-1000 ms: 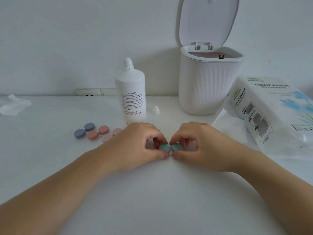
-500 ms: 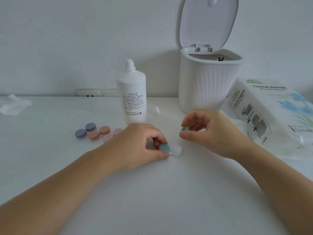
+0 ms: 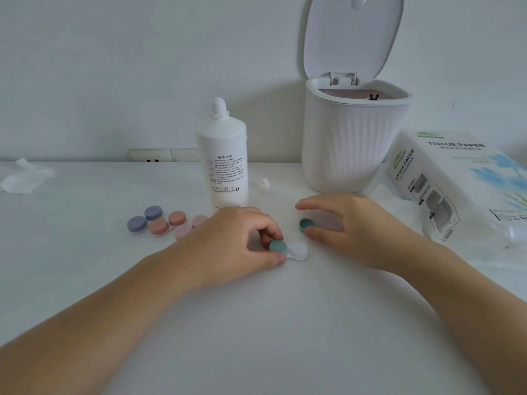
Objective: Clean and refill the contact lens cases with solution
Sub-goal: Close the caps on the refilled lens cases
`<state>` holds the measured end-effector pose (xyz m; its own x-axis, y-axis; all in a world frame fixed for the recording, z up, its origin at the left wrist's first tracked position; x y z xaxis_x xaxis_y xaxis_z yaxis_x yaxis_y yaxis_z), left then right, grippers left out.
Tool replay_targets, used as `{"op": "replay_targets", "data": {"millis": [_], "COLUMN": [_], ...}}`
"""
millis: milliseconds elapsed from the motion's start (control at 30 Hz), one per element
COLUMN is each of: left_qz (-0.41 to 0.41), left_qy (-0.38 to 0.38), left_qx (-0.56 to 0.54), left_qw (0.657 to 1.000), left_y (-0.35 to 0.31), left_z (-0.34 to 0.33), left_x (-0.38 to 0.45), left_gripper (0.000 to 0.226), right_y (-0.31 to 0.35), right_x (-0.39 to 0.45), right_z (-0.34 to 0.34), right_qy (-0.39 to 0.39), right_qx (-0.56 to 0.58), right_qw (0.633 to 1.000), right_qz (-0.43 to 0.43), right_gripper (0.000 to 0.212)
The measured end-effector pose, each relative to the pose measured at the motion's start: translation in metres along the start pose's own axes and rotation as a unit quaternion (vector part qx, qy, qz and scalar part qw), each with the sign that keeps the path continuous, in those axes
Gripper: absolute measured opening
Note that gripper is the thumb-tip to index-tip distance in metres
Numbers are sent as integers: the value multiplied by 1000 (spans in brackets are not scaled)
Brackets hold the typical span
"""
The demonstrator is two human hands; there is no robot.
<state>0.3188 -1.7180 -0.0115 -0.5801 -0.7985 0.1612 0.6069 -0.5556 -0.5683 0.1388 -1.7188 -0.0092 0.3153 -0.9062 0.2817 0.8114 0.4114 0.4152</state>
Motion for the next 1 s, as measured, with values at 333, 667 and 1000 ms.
{"op": "replay_targets", "data": {"millis": [333, 667, 1000], "left_qz": [15, -24, -11], "left_qy": [1, 20, 14], "left_qx": [13, 43, 70], "left_qw": [1000, 999, 997], "left_y": [3, 2, 8], "left_z": [-1, -5, -10], "left_x": [0, 3, 5], "left_gripper": [21, 20, 13], "right_y": [19, 16, 14], "right_x": [-11, -11, -9], "right_z": [-6, -14, -16], "right_qy": [108, 107, 109], "right_qx": [78, 91, 143], "right_qw": [991, 989, 982], "right_qz": [-5, -42, -54], "right_gripper": [29, 15, 11]}}
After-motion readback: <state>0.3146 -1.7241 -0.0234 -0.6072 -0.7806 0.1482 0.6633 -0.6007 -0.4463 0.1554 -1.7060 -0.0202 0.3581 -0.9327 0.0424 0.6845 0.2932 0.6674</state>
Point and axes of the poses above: each hand's wrist, its own x-axis towards the middle knuckle, its own z-axis out of the back of the hand, y = z × x, the point moved 7 cm from there along x, towards the middle knuckle, and after that the axes turned 1 degree about x, right-handed, at the moved point
